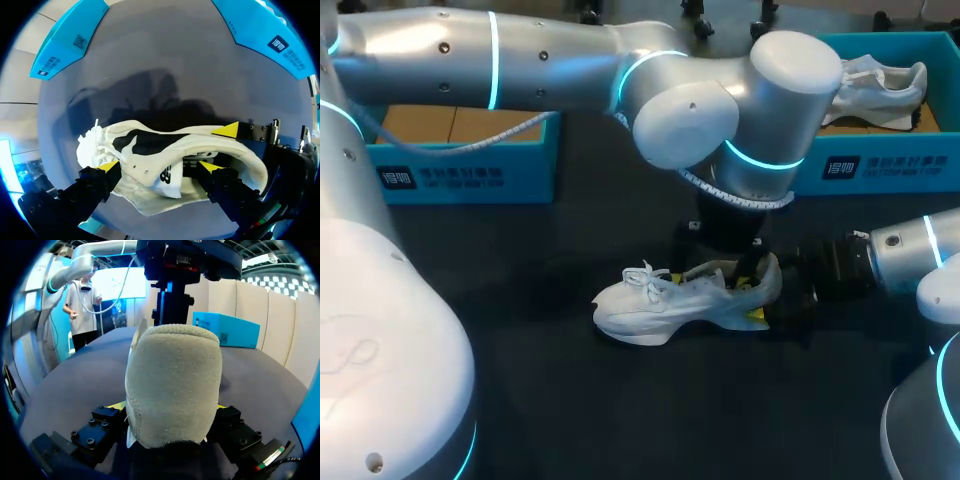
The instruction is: Take the shoe out of the shoebox, open the shoe tongue, remove and reinsert the insole, then place the shoe into the shoebox
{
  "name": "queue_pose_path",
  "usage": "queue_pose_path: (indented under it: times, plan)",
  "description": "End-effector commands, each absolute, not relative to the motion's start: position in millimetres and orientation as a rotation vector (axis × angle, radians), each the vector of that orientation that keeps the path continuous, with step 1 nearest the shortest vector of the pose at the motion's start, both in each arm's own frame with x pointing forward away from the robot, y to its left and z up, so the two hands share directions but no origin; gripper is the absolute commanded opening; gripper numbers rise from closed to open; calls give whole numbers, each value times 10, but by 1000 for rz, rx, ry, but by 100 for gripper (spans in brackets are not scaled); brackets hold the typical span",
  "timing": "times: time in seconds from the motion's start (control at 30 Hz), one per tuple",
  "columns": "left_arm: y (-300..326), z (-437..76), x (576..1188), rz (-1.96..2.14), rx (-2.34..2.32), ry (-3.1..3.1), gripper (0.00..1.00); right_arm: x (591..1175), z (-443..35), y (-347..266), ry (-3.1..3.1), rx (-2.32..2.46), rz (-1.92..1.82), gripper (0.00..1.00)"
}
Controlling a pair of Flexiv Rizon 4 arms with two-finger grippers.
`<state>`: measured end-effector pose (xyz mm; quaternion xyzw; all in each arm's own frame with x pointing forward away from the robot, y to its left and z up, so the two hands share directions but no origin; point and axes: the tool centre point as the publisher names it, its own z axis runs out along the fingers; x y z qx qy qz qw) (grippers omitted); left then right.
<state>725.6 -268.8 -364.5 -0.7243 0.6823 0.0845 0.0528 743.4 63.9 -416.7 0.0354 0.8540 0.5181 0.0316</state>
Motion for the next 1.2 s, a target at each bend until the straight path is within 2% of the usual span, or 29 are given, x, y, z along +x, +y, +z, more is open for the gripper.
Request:
queue_pose_path:
  times: [0.03,0.43,0.73,0.83,0.87,0.93,1.13,1.17,1.2]
  plan:
    - [-2665,-3641,7203,243,-2316,1894,100,7449,-4218,647,2632,111,1592,0]
    - [-2433,-3634,7243,266,-2311,1835,100,7449,-4218,647,2632,111,1592,0]
    - [-2262,-3445,7237,245,-2336,1834,100,7449,-4218,647,2632,111,1592,0]
    - [-2220,-3366,7229,239,-2342,1848,92,7449,-4218,647,2632,111,1592,0]
    - [-2211,-3346,7224,239,-2337,1859,85,7449,-4218,647,2632,111,1592,0]
    - [-2194,-3315,7209,242,-2323,1877,61,7449,-4218,647,2632,111,1592,0]
    - [-2162,-3263,7196,293,-2379,1954,18,7449,-4218,647,2632,111,1592,0]
    - [-2160,-3254,7189,304,-2390,1975,5,7449,-4218,647,2632,111,1592,0]
    - [-2161,-3242,7169,327,-2400,2019,0,7449,-4218,647,2632,111,1592,0]
